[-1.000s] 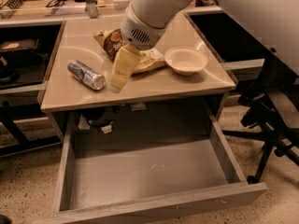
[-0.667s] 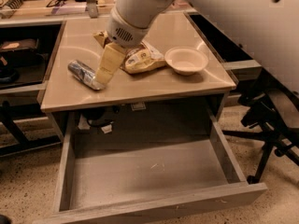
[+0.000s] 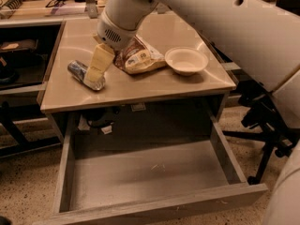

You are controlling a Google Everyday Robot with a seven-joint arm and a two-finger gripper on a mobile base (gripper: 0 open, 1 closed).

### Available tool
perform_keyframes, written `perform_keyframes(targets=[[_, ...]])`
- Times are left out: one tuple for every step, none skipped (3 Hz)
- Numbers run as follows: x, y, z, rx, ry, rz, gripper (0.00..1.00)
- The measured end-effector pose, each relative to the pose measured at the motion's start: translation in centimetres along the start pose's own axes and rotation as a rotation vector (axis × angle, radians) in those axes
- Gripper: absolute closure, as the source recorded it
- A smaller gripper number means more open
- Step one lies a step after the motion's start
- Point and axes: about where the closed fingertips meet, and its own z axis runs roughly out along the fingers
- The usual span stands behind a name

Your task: Place redbull can into top drawer

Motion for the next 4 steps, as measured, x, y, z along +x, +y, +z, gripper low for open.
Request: perform_keyframes(targets=[[-0.8,0.3,3.5,-0.070,-0.003,0.013,0.00],[-2.0,0.1,6.2,-0.119,-0.004,0.016,0.00],[-2.8,-0.4,8.1,-0.153,0.002,0.025,0.00],[-3.2,-1.0,10.4,-0.189,0.012,0.039,0.00]])
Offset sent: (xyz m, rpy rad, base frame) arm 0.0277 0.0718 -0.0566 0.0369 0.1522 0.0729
